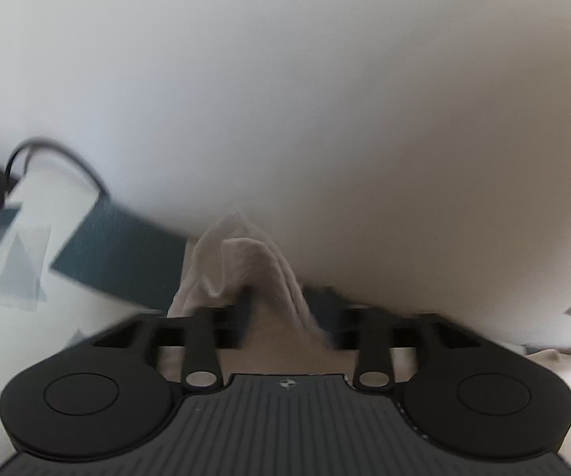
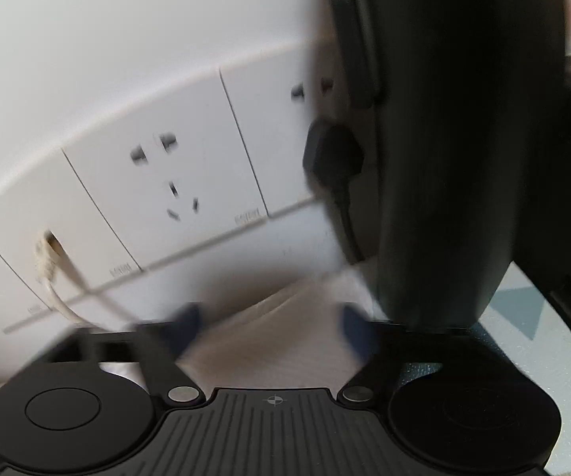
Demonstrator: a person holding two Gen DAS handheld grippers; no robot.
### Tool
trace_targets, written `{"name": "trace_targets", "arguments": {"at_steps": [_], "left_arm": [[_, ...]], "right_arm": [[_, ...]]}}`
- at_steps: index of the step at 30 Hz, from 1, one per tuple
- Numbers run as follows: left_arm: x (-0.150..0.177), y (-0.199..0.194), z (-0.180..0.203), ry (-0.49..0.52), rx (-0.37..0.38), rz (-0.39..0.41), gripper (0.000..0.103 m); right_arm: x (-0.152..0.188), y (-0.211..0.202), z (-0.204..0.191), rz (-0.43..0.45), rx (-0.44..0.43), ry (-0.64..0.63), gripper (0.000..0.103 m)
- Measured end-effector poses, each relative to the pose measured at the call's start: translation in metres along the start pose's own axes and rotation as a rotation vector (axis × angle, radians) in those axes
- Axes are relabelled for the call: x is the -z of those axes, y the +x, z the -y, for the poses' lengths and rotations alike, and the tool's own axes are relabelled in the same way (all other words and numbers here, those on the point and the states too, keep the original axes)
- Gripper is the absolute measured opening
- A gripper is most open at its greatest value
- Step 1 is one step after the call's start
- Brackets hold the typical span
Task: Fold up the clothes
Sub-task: 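Lower the sweater onto the bed and open both grippers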
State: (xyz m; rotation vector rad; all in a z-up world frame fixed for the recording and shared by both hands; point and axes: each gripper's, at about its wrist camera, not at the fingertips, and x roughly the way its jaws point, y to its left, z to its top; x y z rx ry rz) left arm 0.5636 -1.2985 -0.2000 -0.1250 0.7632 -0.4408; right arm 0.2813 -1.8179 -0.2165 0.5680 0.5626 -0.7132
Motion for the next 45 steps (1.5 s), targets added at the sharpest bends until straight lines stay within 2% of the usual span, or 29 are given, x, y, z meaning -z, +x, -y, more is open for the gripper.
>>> {"name": "trace_targets", "arguments": {"at_steps": [2, 4, 7, 10, 12, 16, 20, 26, 29, 32, 37, 39, 45], "left_arm": [[-0.007, -0.016, 0.006, 0.055, 0.028, 0.040, 0.072], [-0.009, -0.030, 0.012, 0.099, 0.065, 0.030, 0.074], [0.001, -0.050, 0.018, 0.136, 0.120, -0.029, 0.079], [0.023, -0.065, 0.019, 0.151, 0.136, -0.115, 0.082], [0.040, -0.074, 0.016, 0.129, 0.129, -0.185, 0.083], [0.068, -0.104, -0.003, 0.034, 0.092, -0.290, 0.083], [0.085, -0.141, -0.018, -0.045, 0.040, -0.310, 0.083], [0.117, -0.176, -0.027, -0.037, -0.008, -0.319, 0.089], [0.139, -0.175, -0.031, -0.044, -0.049, -0.340, 0.089], [0.155, -0.169, -0.030, 0.001, -0.086, -0.318, 0.089], [0.172, -0.155, -0.025, 0.082, -0.116, -0.279, 0.103], [0.178, -0.154, -0.022, 0.110, -0.134, -0.261, 0.103], [0.189, -0.157, -0.023, 0.128, -0.127, -0.182, 0.103]], "right_arm": [[-0.002, -0.014, -0.004, 0.018, -0.038, -0.011, 0.085], [0.000, -0.030, -0.006, 0.012, -0.064, -0.005, 0.089], [0.005, -0.056, -0.010, -0.026, -0.091, -0.012, 0.096], [0.014, -0.075, -0.018, -0.113, -0.035, -0.102, 0.100], [0.023, -0.089, -0.021, -0.149, 0.008, -0.155, 0.100], [0.038, -0.135, -0.010, -0.154, 0.014, -0.133, 0.102], [0.058, -0.182, 0.009, -0.124, 0.040, -0.118, 0.102], [0.078, -0.227, 0.062, -0.115, 0.113, -0.039, 0.102], [0.089, -0.229, 0.076, -0.136, 0.114, -0.037, 0.102], [0.108, -0.224, 0.074, -0.149, 0.082, -0.068, 0.102], [0.141, -0.202, 0.057, -0.212, 0.023, -0.136, 0.102], [0.152, -0.193, 0.049, -0.240, 0.015, -0.161, 0.102], [0.172, -0.183, 0.040, -0.251, 0.015, -0.179, 0.102]]}}
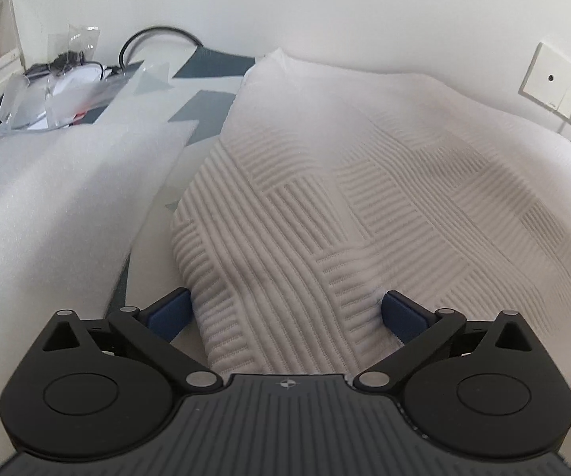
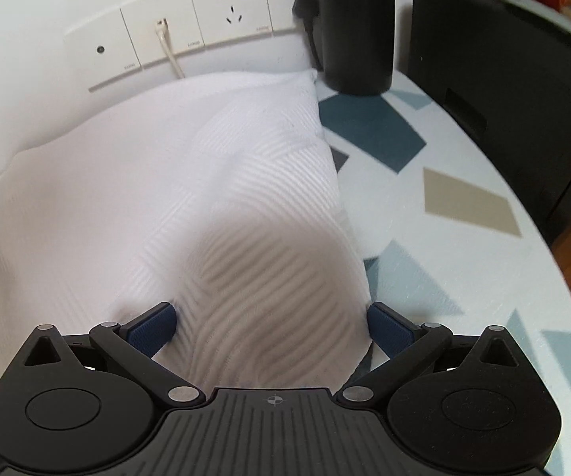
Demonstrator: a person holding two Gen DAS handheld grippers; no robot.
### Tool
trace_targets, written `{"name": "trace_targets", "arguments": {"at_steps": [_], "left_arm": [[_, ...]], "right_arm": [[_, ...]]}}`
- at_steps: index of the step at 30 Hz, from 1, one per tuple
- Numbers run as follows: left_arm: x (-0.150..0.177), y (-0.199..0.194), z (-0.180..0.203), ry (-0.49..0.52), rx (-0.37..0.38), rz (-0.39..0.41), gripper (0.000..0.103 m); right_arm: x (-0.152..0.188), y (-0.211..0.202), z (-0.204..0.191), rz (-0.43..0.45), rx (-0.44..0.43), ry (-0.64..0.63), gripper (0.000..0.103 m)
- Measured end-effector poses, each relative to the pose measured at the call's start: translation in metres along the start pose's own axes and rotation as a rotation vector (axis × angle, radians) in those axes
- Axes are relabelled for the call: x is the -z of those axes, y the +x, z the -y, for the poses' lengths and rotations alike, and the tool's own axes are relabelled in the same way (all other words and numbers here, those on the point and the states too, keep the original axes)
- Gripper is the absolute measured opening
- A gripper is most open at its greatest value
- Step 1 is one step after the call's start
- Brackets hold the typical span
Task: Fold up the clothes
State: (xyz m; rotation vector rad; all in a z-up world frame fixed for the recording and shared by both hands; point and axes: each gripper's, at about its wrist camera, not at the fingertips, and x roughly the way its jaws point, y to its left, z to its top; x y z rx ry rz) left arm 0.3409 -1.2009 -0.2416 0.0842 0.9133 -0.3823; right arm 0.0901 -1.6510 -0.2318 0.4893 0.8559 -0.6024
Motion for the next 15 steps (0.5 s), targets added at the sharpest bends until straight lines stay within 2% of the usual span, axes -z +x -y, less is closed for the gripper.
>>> {"name": "trace_targets", "arguments": {"at_steps": [6, 15], "left_arm": [[0.011, -0.003, 0.002, 0.011, -0.002, 0.078, 0.103], [0.020, -0.004, 0.005, 0.006, -0.011, 0.152, 0.103]], "right_arm": [[0.006, 0.003, -0.012, 0.020, 0.047, -0.074, 0.102], [0.008, 0.006, -0.013, 0.052, 0.069, -0.061, 0.102]]}}
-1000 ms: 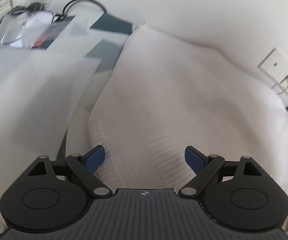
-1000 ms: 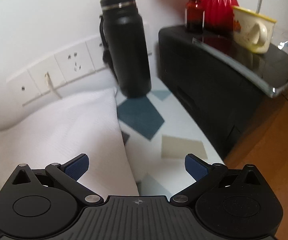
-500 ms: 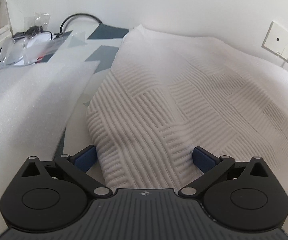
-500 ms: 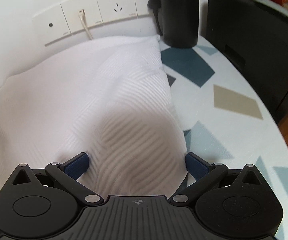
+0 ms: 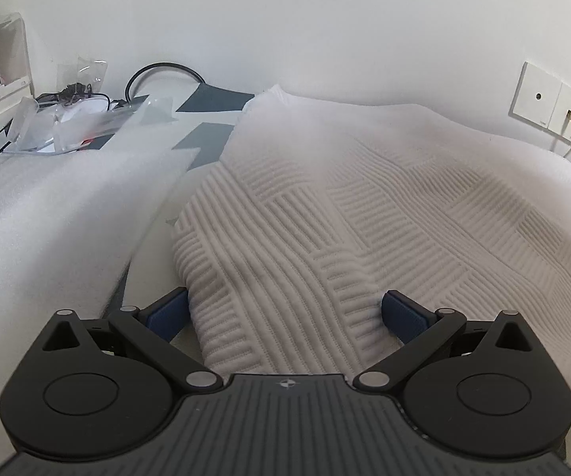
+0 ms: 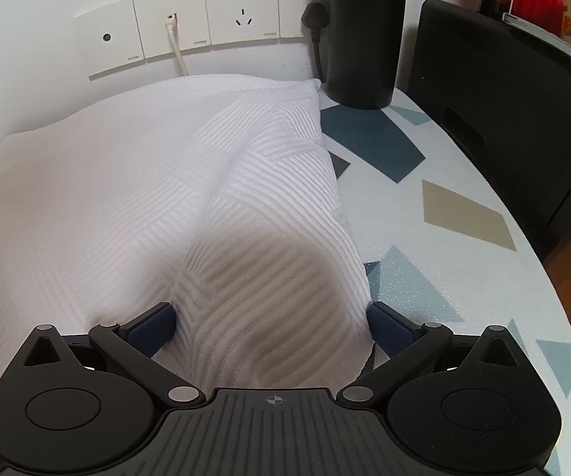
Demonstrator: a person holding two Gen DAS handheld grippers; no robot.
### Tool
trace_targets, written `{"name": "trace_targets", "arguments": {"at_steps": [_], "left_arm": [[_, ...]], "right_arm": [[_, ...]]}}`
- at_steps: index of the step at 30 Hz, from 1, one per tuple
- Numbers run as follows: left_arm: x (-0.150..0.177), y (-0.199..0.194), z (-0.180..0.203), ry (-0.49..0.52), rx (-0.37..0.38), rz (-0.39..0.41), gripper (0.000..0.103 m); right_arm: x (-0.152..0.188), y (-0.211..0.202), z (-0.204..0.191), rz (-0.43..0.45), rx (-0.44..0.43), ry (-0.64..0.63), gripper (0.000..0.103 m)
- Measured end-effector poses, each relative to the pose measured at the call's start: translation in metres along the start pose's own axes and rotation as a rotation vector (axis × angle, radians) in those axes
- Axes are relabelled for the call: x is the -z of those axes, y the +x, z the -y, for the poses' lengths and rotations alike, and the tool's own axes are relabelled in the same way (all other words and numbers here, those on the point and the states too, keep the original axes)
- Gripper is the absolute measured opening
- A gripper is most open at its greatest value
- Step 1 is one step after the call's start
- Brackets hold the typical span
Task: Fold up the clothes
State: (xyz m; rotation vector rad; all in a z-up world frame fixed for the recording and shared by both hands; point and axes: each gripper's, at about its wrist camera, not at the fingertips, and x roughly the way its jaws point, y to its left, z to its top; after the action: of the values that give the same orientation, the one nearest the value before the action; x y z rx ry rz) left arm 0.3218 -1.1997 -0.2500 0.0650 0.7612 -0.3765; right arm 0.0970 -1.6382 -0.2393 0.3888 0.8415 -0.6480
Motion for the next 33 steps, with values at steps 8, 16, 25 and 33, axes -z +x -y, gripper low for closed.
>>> {"name": "trace_targets", "arguments": {"at_steps": [8, 16, 25, 33], "left_arm": [[0.0031, -0.0004, 0.0004, 0.003, 0.002, 0.021, 0.103], [0.0059, -0.0009, 0.0011, 0.005, 0.002, 0.042, 0.103], [0.0071, -0.0016, 0.0000, 0.010, 0.008, 0.055, 0.103], [0.0067, -0.0020, -0.0008, 0.010, 0.011, 0.053, 0.103]], "right_arm": [[0.0042, 0.0021, -0.0028, 0.036, 0.021, 0.020, 0.102], [0.0058, 0.0012, -0.0033, 0.049, 0.021, 0.014, 0.102], [0.0096, 0.0001, -0.0047, 0.075, 0.025, 0.008, 0.102], [0.0080, -0.0006, -0.0053, 0.069, 0.027, 0.012, 0.102]]}}
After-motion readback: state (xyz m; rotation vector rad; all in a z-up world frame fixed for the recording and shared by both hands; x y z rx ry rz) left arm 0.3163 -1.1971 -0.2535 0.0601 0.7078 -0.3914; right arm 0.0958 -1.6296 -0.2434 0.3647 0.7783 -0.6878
